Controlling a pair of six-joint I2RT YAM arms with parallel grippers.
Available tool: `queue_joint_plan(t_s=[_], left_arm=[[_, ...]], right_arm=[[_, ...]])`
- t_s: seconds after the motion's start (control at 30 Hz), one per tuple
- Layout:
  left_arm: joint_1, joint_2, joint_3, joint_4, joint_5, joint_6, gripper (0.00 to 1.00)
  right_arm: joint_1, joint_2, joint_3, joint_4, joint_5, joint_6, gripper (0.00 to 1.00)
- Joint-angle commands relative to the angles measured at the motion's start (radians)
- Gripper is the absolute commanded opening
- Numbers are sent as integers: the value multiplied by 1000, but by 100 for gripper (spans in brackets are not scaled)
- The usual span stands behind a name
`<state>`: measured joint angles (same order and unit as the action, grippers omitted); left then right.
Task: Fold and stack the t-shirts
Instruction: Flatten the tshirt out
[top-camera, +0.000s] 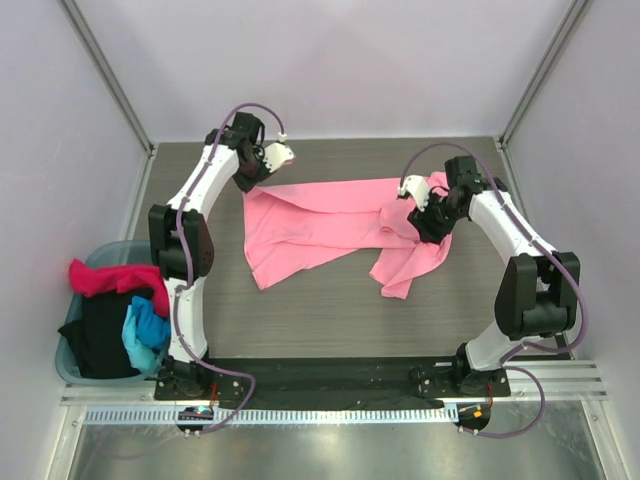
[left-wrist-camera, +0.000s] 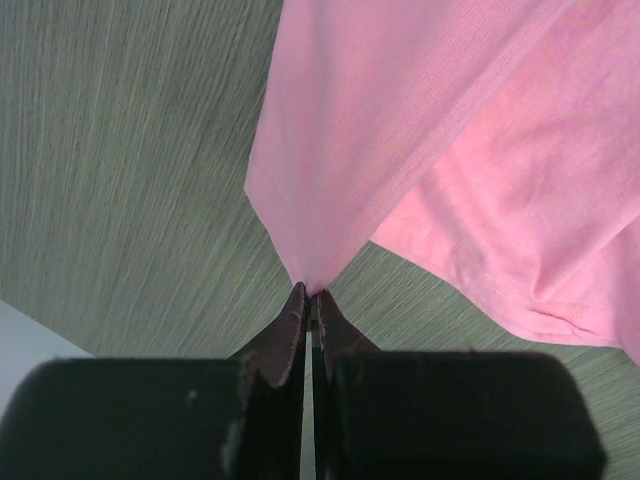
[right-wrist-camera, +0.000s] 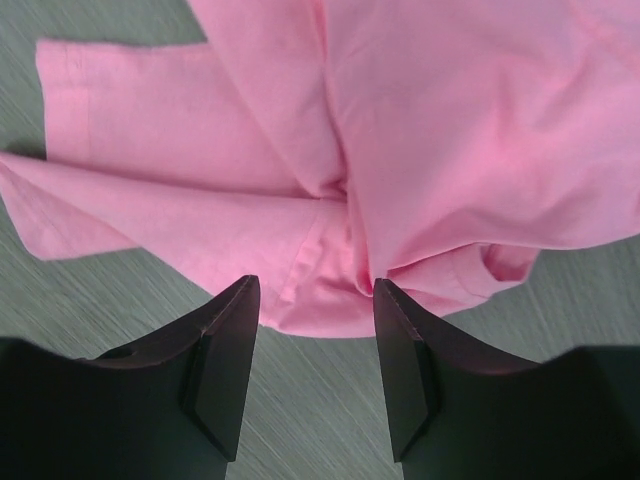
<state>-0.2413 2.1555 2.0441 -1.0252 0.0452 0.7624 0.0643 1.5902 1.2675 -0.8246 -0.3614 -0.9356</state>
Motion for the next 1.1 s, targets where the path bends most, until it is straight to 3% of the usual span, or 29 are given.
queue_joint_plan(t_s=[0.0, 0.5, 0.9, 1.07], left_arm=[[7, -26, 30, 11, -11, -15, 0], [5, 6, 45, 5, -5, -31, 0], [5, 30, 70, 8, -13, -28, 0], [5, 37, 70, 5, -15, -31, 0]], right_arm=[[6, 17, -58, 18, 62, -101, 55], [3, 77, -105, 189, 199, -89, 54], [5, 100, -131, 205, 231, -105, 54], [3, 125, -125, 228, 254, -78, 42]])
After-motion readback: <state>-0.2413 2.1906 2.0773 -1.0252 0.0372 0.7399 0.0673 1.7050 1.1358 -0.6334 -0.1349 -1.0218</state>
